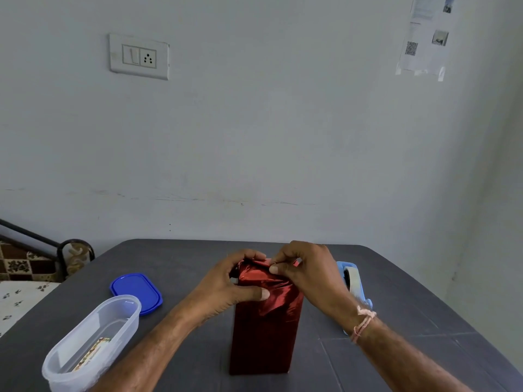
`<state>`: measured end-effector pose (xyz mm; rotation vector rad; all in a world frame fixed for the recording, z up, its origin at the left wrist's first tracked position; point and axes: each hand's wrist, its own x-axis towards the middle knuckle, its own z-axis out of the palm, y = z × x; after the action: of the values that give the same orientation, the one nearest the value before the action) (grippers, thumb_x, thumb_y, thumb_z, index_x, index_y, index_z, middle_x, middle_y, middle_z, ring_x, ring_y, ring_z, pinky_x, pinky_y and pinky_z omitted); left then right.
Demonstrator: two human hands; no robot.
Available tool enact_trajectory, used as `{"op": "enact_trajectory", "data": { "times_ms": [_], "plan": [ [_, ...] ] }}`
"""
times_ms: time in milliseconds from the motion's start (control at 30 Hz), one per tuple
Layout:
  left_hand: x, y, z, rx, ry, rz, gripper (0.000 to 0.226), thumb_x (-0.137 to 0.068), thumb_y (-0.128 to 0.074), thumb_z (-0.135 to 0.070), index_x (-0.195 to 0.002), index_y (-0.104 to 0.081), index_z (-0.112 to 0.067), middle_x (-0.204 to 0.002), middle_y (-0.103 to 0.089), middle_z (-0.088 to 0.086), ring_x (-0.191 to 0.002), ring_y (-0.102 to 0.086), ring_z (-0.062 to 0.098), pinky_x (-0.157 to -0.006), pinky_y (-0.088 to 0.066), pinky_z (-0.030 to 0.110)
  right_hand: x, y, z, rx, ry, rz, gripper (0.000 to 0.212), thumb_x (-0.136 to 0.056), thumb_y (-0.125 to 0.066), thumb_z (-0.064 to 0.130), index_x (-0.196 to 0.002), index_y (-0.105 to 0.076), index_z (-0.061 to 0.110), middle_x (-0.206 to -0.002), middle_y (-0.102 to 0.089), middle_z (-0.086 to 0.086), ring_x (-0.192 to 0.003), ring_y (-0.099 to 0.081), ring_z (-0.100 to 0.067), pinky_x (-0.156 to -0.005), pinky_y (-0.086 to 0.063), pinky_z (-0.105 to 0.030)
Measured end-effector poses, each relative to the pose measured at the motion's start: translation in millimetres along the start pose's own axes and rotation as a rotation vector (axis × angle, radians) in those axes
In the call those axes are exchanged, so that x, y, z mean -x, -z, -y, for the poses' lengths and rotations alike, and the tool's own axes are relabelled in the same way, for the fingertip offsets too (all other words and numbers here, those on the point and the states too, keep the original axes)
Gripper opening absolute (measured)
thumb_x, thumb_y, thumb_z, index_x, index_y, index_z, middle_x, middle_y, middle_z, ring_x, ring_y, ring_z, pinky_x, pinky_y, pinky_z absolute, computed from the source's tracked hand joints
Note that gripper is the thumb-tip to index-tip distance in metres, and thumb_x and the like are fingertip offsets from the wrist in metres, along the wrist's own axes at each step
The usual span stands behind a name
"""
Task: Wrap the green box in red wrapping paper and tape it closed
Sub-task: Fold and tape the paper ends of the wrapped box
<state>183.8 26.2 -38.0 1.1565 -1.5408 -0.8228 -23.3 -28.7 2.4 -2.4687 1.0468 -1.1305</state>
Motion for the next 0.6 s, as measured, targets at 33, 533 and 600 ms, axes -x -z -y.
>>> {"op": "enact_trajectory", "data": {
  "times_ms": [33, 533, 600],
  "plan": [
    [1, 0, 0, -0.007, -0.007, -0.004, 0.057, -0.073, -0.092, -0.016, -0.121, -0.069, -0.035, -0.119, -0.07, -0.01, -0.11, -0.069, 0.01, -0.088, -0.06, 0.028, 2, 0, 0, -0.004, 0.005, 0.008, 0.006, -0.083, -0.081, 0.035, -0.087, -0.077, 0.035, -0.084, -0.072, 0.021, -0.084, -0.066, -0.001, -0.075, -0.056, -0.032],
    [-1, 0, 11, -0.066, -0.053, -0.061, 0.059, -0.067, -0.095, -0.033, -0.119, -0.07, -0.044, -0.13, -0.063, -0.02, -0.119, -0.061, 0.001, -0.097, -0.054, 0.028, 6, 16, -24, -0.083, 0.087, -0.027, 0.026, -0.091, -0.073, 0.008, -0.107, -0.078, 0.028, -0.102, -0.072, 0.017, -0.095, -0.068, -0.005, -0.08, -0.055, -0.022],
    [-3, 1, 13, -0.137, -0.083, -0.091, 0.064, -0.061, -0.095, -0.045, -0.12, -0.069, -0.048, -0.136, -0.052, -0.032, -0.126, -0.052, -0.009, -0.105, -0.045, 0.027, 3, 14, -25, -0.089, 0.086, -0.011, 0.024, -0.09, -0.074, 0.011, -0.106, -0.078, 0.028, -0.102, -0.072, 0.017, -0.096, -0.067, -0.005, -0.081, -0.054, -0.022]
  ]
}}
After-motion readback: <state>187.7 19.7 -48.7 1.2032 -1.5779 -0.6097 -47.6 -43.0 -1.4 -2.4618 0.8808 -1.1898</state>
